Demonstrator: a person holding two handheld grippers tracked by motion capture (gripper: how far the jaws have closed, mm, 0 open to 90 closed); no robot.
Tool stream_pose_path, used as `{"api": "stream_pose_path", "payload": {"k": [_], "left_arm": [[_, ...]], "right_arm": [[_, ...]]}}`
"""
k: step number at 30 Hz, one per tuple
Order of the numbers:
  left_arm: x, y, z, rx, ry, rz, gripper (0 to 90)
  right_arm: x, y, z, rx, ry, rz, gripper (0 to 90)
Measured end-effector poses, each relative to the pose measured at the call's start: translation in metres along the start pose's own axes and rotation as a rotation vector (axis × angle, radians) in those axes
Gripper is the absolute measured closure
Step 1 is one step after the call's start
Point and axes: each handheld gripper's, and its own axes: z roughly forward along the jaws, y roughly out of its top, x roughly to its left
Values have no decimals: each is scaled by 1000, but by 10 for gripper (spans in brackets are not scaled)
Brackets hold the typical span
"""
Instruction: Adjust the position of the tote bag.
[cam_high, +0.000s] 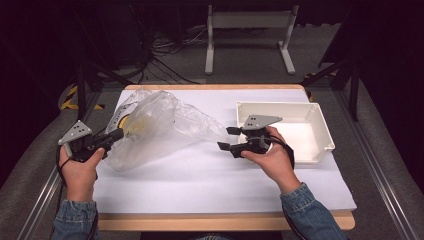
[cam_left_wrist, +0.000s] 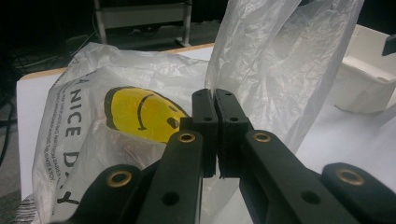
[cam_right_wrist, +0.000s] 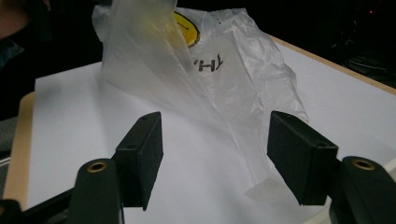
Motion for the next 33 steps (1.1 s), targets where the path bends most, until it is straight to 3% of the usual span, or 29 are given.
{"api": "stream_pose_path", "payload": {"k": [1,4,11,23,27,30,33], "left_arm": [[0,0,0,-1,0,-1,881],[1,-1,0,2,-4,-5,883],[-1,-1,-3,5,-11,1,885],[-13,-8,-9,37,-31,39,887],[-13,-9,-14,35,-34,33,887],[-13,-10,-16,36,-38,28,885],[-13,-11,-17,39,-42,30,882]], "right_arm": [[0,0,0,0,0,0,362],[-5,6,13,77,-46,-51,344],[-12,14,33,179,-82,-72,348],[-18,20,63,352,-101,-111,438],[-19,19,70,422,-95,-114,560],[-19,18,74,470,-96,-129,708],[-18,18,74,503,-82,-112,861]]}}
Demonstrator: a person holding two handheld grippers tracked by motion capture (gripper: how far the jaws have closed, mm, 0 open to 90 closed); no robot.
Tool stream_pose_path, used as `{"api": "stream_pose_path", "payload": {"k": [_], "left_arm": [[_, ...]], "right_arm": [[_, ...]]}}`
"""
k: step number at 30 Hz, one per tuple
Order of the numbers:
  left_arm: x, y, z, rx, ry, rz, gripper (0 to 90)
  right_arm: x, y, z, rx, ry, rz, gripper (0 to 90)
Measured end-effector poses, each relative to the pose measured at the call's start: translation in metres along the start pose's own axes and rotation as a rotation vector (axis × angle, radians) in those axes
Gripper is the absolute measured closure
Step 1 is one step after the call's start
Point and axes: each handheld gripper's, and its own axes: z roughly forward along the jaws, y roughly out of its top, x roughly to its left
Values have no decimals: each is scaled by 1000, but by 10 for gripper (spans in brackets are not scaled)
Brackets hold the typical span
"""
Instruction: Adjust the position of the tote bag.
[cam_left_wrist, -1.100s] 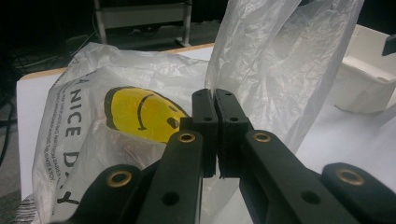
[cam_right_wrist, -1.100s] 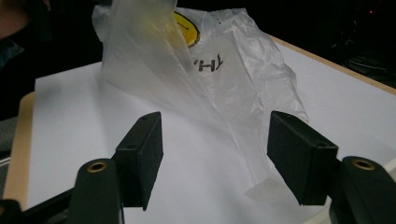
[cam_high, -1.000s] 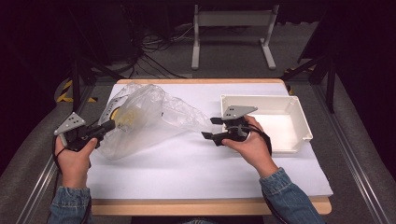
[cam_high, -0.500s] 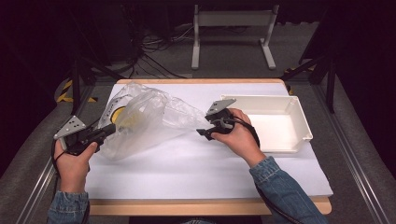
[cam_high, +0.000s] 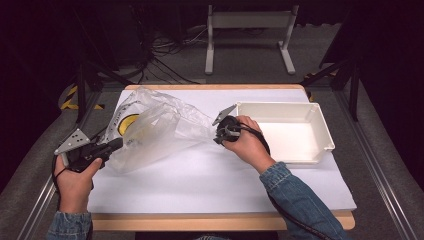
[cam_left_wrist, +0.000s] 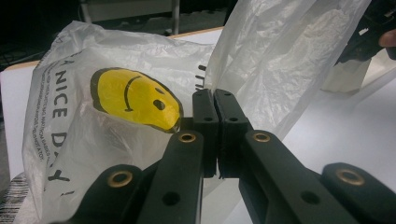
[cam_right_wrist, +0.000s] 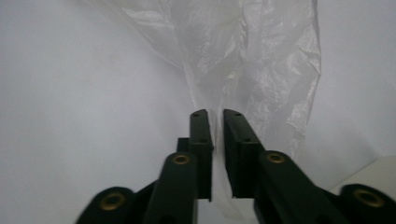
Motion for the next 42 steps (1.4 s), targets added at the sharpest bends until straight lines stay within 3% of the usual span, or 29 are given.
{"api": "stream_pose_path", "payload": {"k": [3,6,10,11,16,24,28,33,42], "left_arm": [[0,0,1,0,-4,4,879],[0,0,1,2,-7,7,877],[-2,0,3,8,-16,14,867],[-2,0,3,8,-16,14,864],[-5,2,5,12,-28,37,863],[-5,0,10,24,-33,47,864],[-7,0,13,36,-34,67,865],[-10,1,17,39,-38,100,869],[-16,3,18,2,-30,136,890]], "right_arm": [[0,1,-4,-1,19,18,900],[-1,1,-13,-37,43,45,900],[-6,2,-30,-123,112,113,900],[-6,2,-30,-123,112,113,900],[-17,2,-49,-240,152,185,900],[-35,0,-61,-386,199,297,900],[-41,4,-66,-450,193,333,900],[-46,11,-70,-491,176,362,900],[-62,20,-68,-480,142,396,900]]}}
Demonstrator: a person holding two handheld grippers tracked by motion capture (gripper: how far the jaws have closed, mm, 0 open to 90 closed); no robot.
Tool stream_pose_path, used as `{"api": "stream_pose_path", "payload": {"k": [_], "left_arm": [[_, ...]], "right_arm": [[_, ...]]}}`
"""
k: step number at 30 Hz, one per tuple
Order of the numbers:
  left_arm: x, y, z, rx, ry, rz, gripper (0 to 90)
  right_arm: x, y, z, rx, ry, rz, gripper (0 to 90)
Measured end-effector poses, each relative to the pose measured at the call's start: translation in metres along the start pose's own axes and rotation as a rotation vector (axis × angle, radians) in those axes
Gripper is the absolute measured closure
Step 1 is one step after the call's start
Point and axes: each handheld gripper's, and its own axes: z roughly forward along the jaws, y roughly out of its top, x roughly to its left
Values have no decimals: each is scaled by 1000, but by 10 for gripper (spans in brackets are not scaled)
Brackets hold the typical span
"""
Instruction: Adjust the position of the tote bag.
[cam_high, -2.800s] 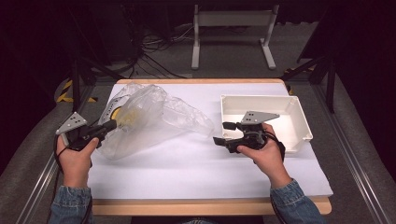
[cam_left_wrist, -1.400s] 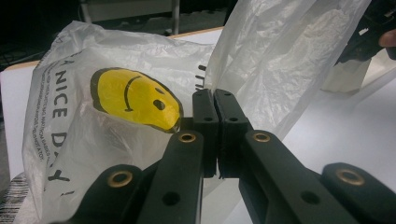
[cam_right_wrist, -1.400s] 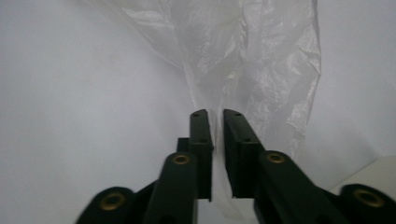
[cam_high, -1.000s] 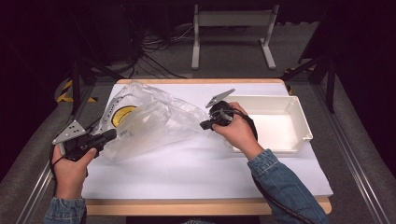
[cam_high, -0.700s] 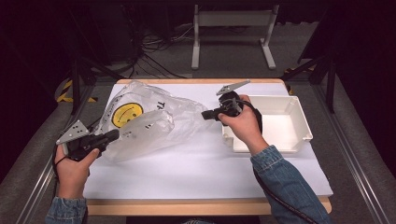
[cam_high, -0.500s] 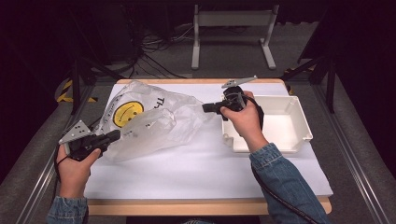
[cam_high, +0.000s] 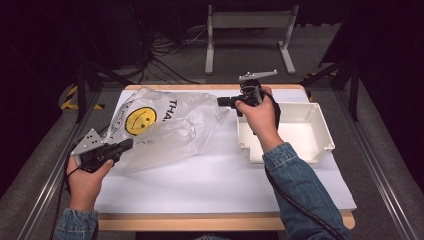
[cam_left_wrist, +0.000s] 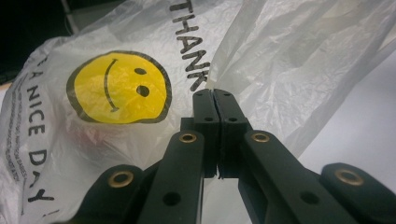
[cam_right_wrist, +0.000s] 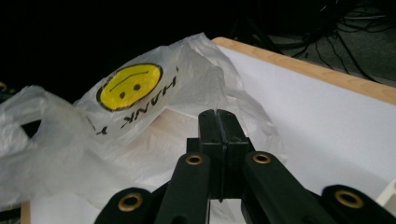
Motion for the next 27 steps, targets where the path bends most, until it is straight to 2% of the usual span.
{"api": "stream_pose_path", "payload": {"k": [3,5,9,13,15,17,18,20,21,22,24,27], "left_arm": [[1,0,-2,-16,4,1,898],[0,1,-4,-37,1,0,900],[-4,6,-8,-82,-5,28,900],[-5,8,-10,-110,-7,24,900],[-4,8,-10,-111,-7,18,900],[-2,7,-10,-113,-7,12,900],[-2,7,-10,-113,-7,12,900],[-1,6,-10,-118,0,2,900],[0,7,-10,-119,1,2,900],[0,7,-10,-119,2,1,900],[1,7,-10,-123,3,-1,900],[1,7,-10,-122,7,-9,900]], "right_arm": [[-7,3,2,-29,-17,15,900],[-9,2,6,-15,-32,11,900],[-11,-3,13,2,-50,8,900],[-13,-7,18,15,-64,1,891],[-12,-9,20,30,-70,-14,842],[-10,-10,20,28,-80,-50,778],[-10,-10,20,28,-80,-50,778],[-6,-11,18,16,-91,-82,666],[-3,-11,15,-7,-84,-99,577],[1,-12,12,-23,-81,-119,537],[8,-13,6,-33,-71,-158,493],[22,-18,-1,-44,-28,-196,466]]}}
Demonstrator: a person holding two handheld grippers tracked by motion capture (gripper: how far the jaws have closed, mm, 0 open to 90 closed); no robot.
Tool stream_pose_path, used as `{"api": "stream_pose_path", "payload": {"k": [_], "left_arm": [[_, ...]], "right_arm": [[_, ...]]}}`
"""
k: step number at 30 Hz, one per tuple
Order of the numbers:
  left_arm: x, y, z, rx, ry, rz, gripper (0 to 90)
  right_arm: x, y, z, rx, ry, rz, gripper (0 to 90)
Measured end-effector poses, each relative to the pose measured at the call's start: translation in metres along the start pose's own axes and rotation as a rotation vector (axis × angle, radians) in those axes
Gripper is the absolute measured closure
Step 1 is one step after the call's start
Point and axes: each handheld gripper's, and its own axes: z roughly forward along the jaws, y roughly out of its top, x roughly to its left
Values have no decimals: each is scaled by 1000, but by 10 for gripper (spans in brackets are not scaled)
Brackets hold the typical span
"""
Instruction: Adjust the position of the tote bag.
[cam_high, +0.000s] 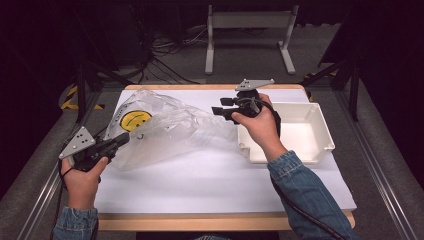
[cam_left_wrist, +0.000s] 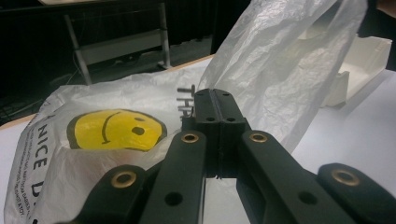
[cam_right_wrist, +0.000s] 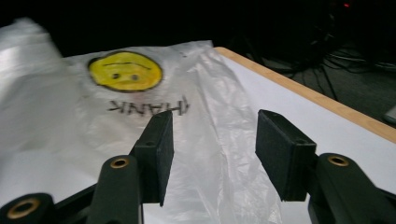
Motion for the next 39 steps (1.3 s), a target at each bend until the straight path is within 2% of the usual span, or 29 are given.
{"api": "stream_pose_path", "payload": {"k": [6,7,12,16,19,22,25,28,30,31,34,37,39], "left_arm": [[0,1,0,-3,0,2,900],[0,1,0,-3,0,2,900],[1,0,0,-13,-2,-7,900],[2,0,-1,-12,0,-7,900],[3,0,-2,-16,-1,-12,900],[3,0,-2,-17,-6,-18,900],[3,0,-1,-13,-7,-18,900],[3,0,-1,-12,-9,-17,900],[3,0,-1,-11,-9,-19,900],[3,0,-1,-11,-9,-19,900],[4,-1,-1,-14,-13,-23,900],[4,0,-1,-15,-15,-25,900],[3,1,-1,-19,-15,-26,899]], "right_arm": [[27,-16,3,24,97,-65,413],[27,-16,3,24,97,-65,413],[46,-38,27,77,161,-119,363],[58,-49,49,121,184,-159,355],[64,-55,65,152,184,-188,352],[67,-59,79,166,194,-198,342],[68,-64,91,173,194,-189,294],[68,-70,100,164,196,-189,284],[67,-72,104,166,203,-198,348],[67,-72,104,166,203,-198,348],[67,-73,106,203,217,-209,586],[71,-71,100,229,236,-233,891],[75,-68,96,229,246,-237,900]]}}
